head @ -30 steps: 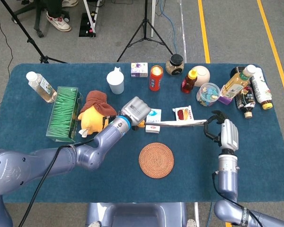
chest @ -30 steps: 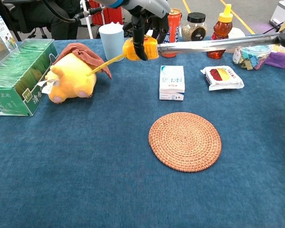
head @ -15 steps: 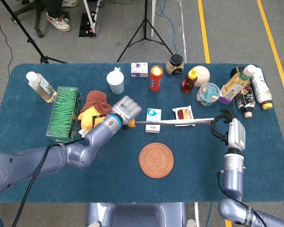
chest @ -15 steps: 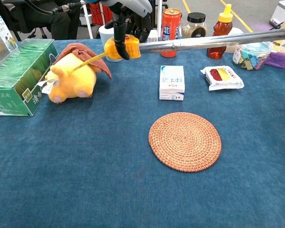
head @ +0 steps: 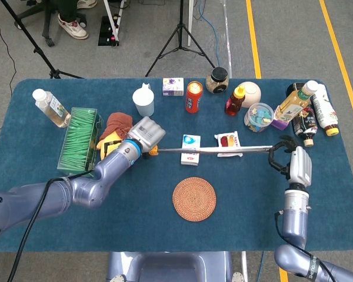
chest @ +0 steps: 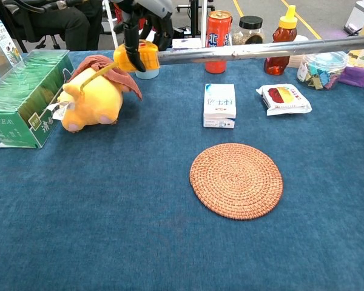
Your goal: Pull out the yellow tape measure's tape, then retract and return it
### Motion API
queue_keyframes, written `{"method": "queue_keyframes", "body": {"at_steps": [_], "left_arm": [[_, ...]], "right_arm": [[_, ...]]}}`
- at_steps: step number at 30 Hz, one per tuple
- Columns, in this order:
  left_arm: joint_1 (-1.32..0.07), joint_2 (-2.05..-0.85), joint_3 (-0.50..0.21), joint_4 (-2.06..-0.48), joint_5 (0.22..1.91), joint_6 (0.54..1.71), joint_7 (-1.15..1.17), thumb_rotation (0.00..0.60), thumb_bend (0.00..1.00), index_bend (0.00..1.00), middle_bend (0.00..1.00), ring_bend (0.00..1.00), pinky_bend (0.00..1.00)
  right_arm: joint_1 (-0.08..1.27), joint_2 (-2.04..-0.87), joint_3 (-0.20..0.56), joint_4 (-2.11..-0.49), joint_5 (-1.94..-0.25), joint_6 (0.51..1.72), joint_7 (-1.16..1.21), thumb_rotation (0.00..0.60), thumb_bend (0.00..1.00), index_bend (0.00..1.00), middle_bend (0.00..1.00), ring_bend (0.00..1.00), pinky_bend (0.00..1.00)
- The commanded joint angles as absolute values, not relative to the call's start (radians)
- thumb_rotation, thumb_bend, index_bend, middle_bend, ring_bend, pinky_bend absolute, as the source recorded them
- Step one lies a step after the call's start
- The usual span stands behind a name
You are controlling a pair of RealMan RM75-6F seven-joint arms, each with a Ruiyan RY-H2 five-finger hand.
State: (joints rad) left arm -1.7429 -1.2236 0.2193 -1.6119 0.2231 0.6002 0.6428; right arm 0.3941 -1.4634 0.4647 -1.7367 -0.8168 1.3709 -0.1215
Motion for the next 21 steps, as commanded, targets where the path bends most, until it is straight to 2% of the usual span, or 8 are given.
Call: {"method": "queue_keyframes", "body": {"at_steps": [1, 10, 21], "left_arm": [[-1.738, -1.210, 0.232, -1.621, 0.226, 0.601, 0.638, 0.600, 0.44, 0.68, 0.55, 0.50, 0.63], [-1.727, -1.194, 0.248, -1.630, 0.235, 0.604, 0.624, 0.600, 0.44, 0.68, 0.55, 0.50, 0.63], [-1.743, -1.242, 0.210, -1.600, 0.233, 0.608, 0.614, 0.600, 0.44, 0.68, 0.55, 0.50, 0.63]], "right_arm": [[0.393, -1.462, 0.464, -1.733, -0.814, 1.369, -0.119, 0.555, 0.64, 0.59, 0.27, 0.22, 0.32], [0.391, -1.461, 0.464, -1.733, -0.812, 1.373, -0.117, 0.552, 0.64, 0.59, 0.27, 0.23, 0.32], [0.402, -1.469, 0.450, -1.784, -0.851, 1.370, -0.115, 0.549, 0.64, 0.59, 0.27, 0.22, 0.32]]}}
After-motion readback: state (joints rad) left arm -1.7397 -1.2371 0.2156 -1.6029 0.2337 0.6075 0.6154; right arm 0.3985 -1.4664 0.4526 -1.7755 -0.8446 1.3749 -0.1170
